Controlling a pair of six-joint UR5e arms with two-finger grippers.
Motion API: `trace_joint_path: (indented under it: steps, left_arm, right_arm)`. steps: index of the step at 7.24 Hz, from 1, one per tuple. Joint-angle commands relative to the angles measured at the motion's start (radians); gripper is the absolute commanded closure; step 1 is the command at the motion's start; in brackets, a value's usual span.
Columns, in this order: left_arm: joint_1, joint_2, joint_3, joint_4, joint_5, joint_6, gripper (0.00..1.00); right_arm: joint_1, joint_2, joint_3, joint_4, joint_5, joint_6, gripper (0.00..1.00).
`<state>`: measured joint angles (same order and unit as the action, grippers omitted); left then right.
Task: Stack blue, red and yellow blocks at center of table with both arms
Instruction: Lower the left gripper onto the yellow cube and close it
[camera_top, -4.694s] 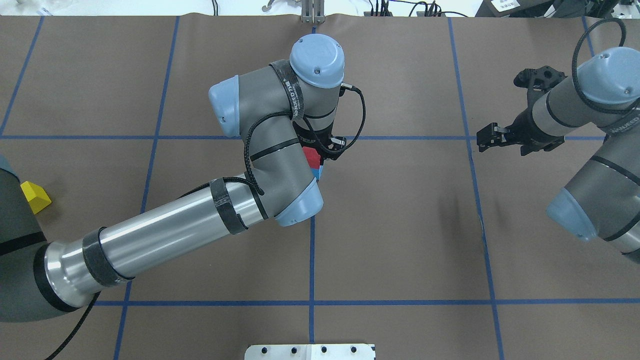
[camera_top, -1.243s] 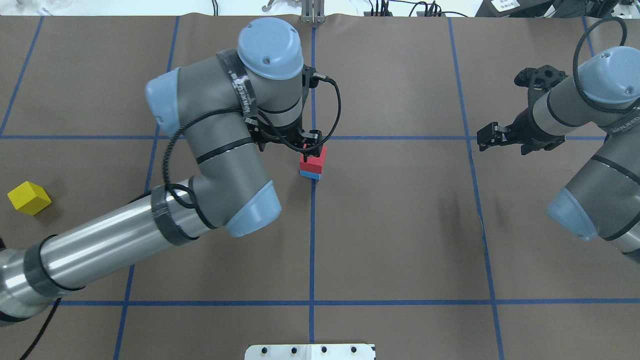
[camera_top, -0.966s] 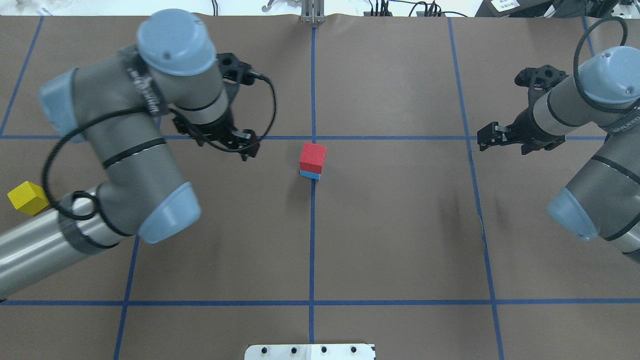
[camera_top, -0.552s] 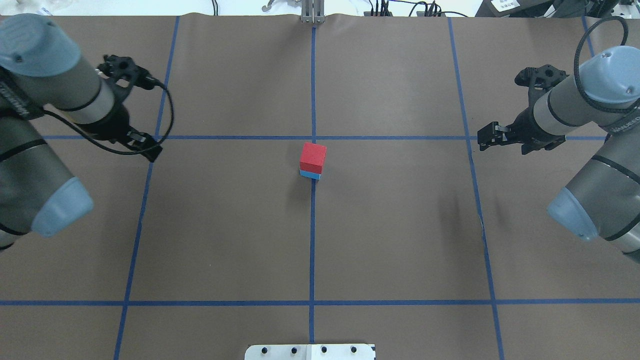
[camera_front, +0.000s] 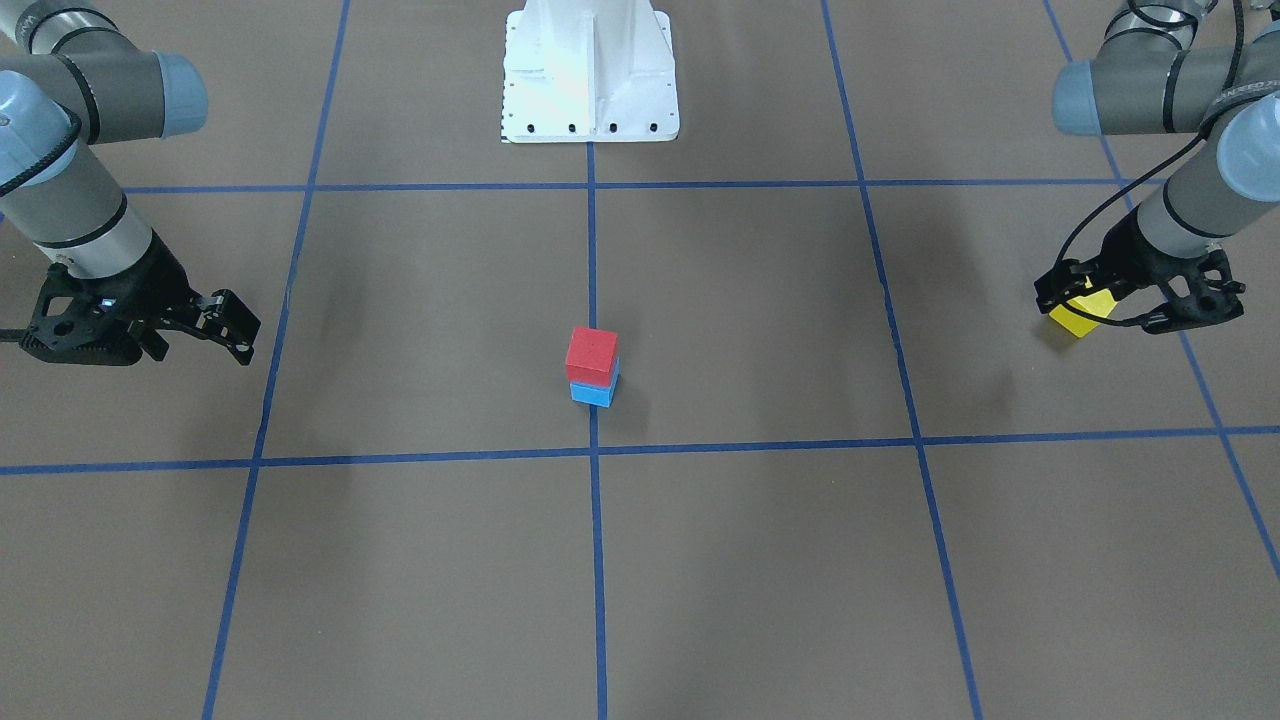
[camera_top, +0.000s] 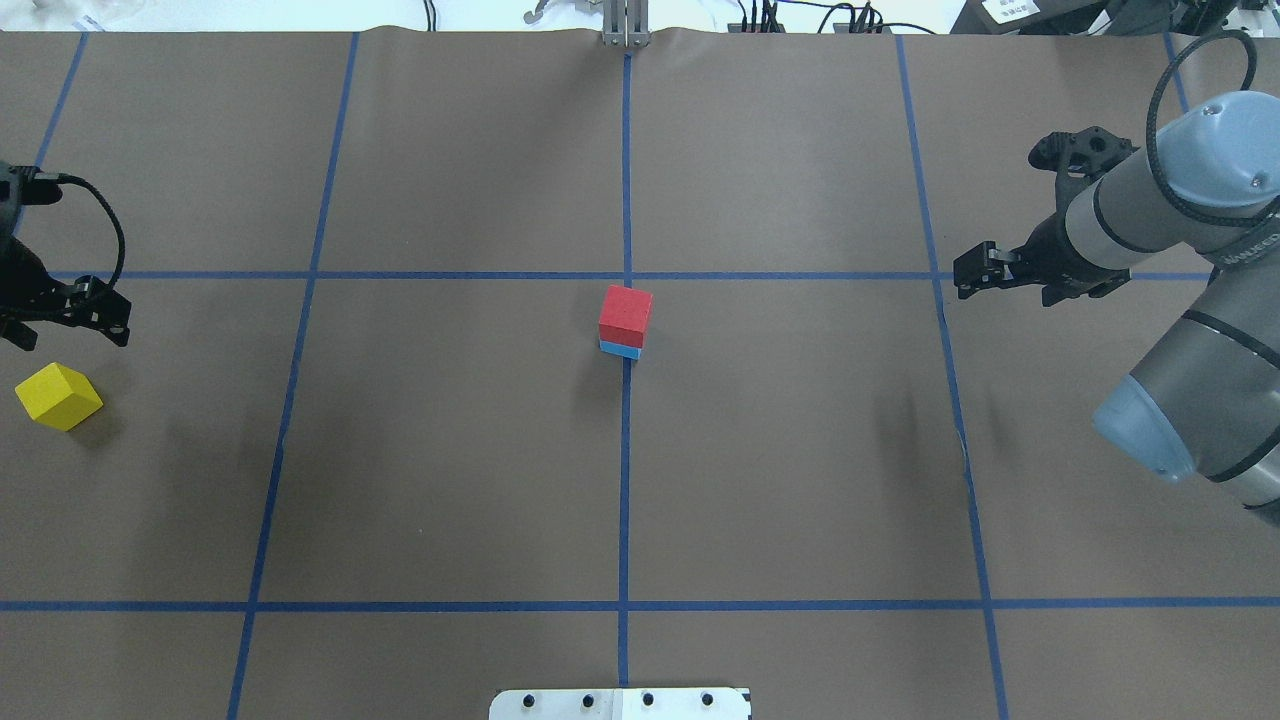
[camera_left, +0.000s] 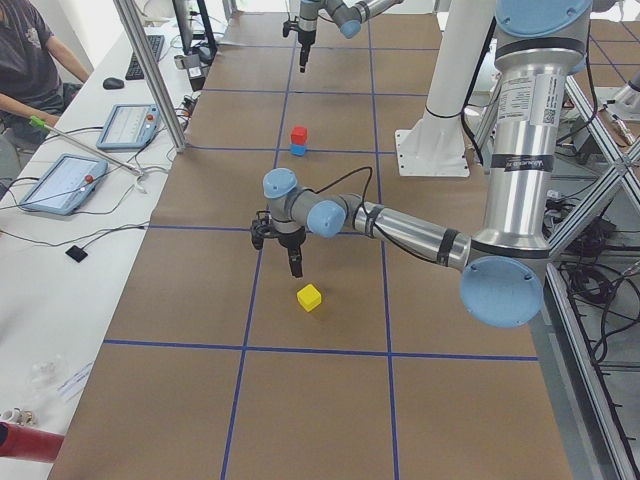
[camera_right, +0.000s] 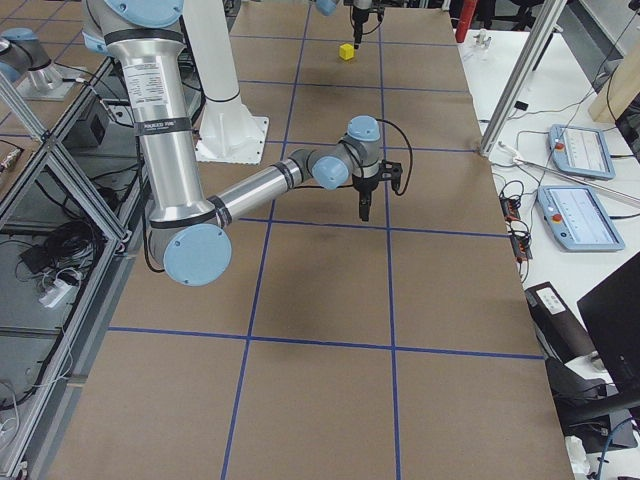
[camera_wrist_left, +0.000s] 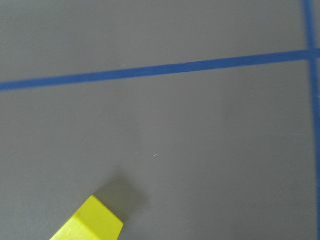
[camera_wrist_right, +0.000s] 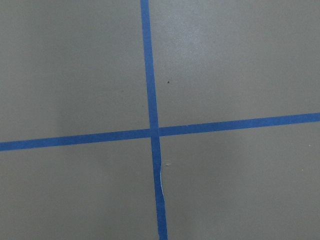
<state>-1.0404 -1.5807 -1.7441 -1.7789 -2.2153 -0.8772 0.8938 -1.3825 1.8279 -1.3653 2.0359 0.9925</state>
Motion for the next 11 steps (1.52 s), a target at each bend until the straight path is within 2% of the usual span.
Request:
trace_joint_path:
  steps: [1, 3, 11]
  left_arm:
    - [0.002, 0.102, 0.104, -0.349, 0.006, -0.353, 0.0]
    - [0.011, 0.096, 0.121, -0.376, 0.055, -0.495, 0.0]
    - [0.017, 0.1, 0.149, -0.373, 0.045, -0.5, 0.0]
  right_arm:
    - [0.001, 0.003, 0.001, 0.0, -0.008, 0.0, 0.0]
    - [0.001, 0.002, 0.008, 0.0, -0.008, 0.0, 0.0]
    - [0.001, 0.005, 0.011, 0.0, -0.01, 0.0, 0.0]
